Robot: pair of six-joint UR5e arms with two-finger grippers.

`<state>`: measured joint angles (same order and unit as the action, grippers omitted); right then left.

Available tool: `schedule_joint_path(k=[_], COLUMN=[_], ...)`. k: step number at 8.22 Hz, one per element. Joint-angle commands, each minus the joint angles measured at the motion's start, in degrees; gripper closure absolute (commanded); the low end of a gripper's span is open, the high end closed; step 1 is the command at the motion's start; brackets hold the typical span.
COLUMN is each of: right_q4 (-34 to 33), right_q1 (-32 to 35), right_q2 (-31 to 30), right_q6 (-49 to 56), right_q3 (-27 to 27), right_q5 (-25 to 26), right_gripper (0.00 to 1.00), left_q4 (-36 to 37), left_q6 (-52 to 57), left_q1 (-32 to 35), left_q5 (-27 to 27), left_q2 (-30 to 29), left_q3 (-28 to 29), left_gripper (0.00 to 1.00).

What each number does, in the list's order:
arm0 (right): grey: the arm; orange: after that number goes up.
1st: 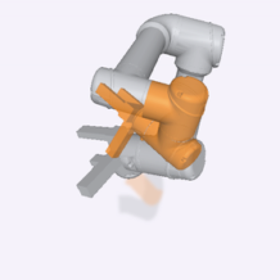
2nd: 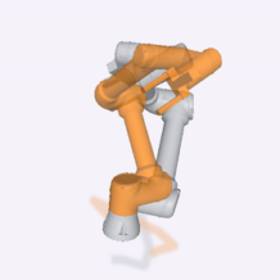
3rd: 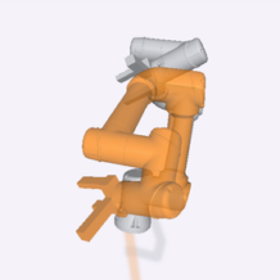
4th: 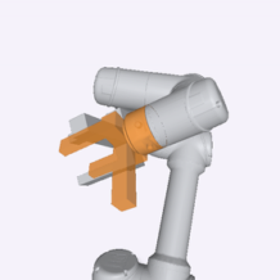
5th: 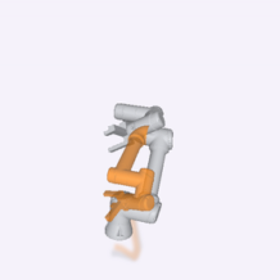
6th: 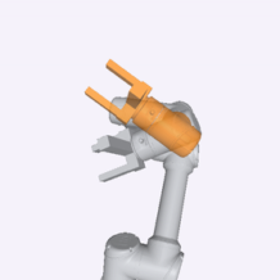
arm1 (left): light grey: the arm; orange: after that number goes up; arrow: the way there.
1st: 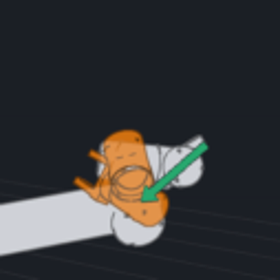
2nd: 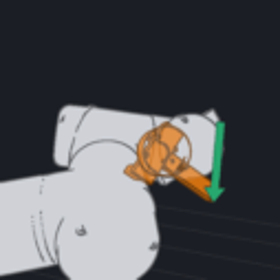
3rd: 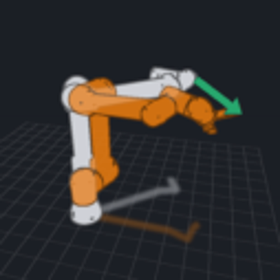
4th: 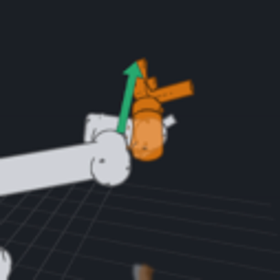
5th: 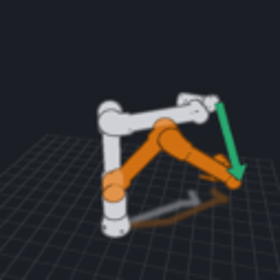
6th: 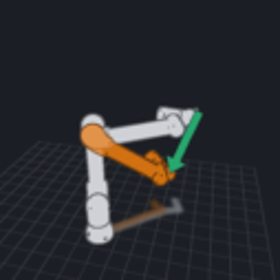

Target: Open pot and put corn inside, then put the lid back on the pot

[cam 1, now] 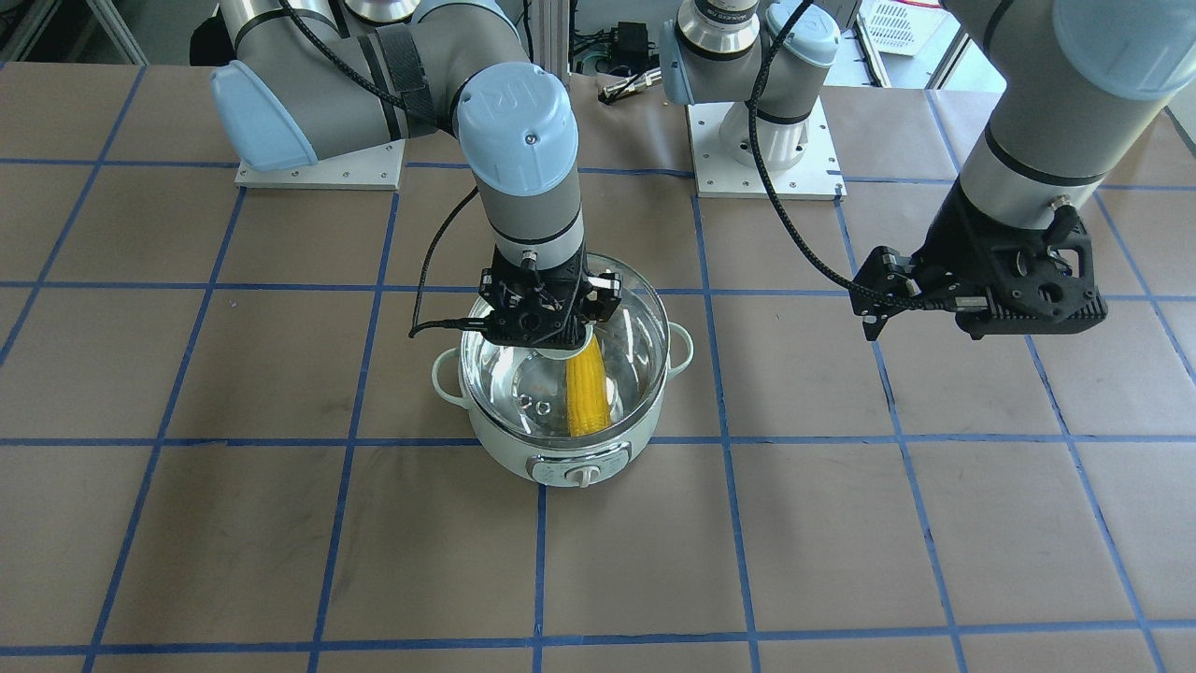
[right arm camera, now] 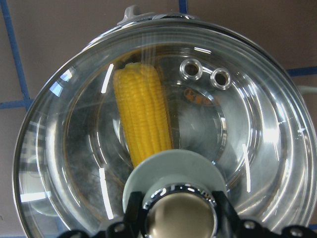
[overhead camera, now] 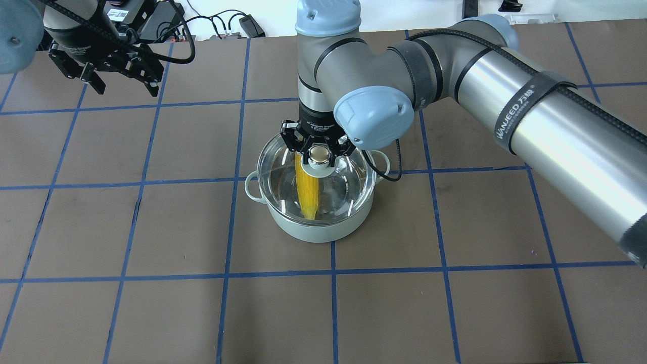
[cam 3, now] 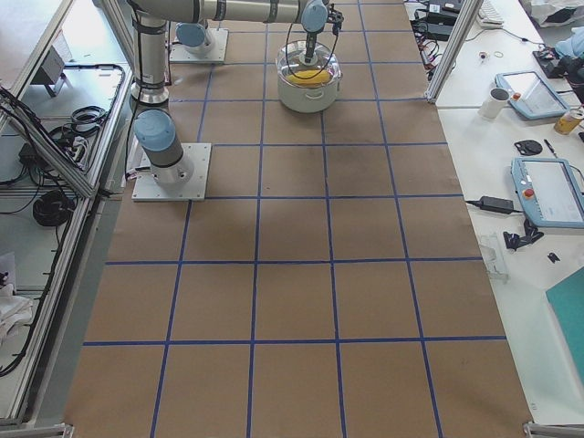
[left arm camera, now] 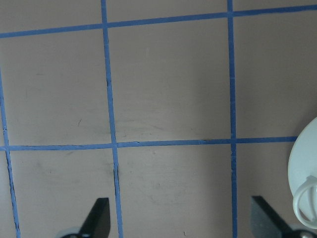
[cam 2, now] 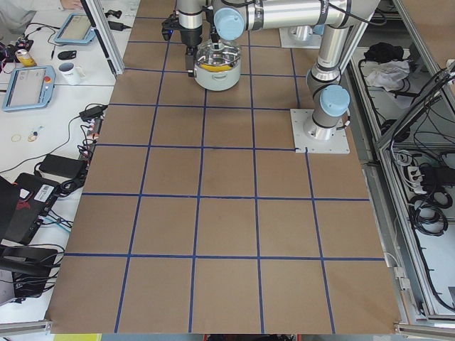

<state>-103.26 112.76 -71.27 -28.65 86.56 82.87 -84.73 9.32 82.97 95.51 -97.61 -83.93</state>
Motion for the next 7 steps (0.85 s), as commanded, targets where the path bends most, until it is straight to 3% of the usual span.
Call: schedule_joint_path(k=[1,4,7], right_q4=[0.1,0.1,-1.1], right_q1=[0.0,0.0,-0.1], right_q2=[0.1,0.0,-0.2], right_q6=[0.1,0.1,0.8], right_q3=[0.1,0.1,0.0], right_q5=[-0.1,-0.5,0.5], right_gripper=[1.0,1.0,0.73], left_q4=[0.0,0.0,0.0], left_q6=[0.0,0.0,0.0], left_q1=[0.0,0.0,0.0], left_q5=[-0.8,-0.9,-1.1], left_q2=[0.1,0.1,0.1], left_q3=[-0.1,-0.2,-0.2], left_gripper=[0.0,0.0,0.0])
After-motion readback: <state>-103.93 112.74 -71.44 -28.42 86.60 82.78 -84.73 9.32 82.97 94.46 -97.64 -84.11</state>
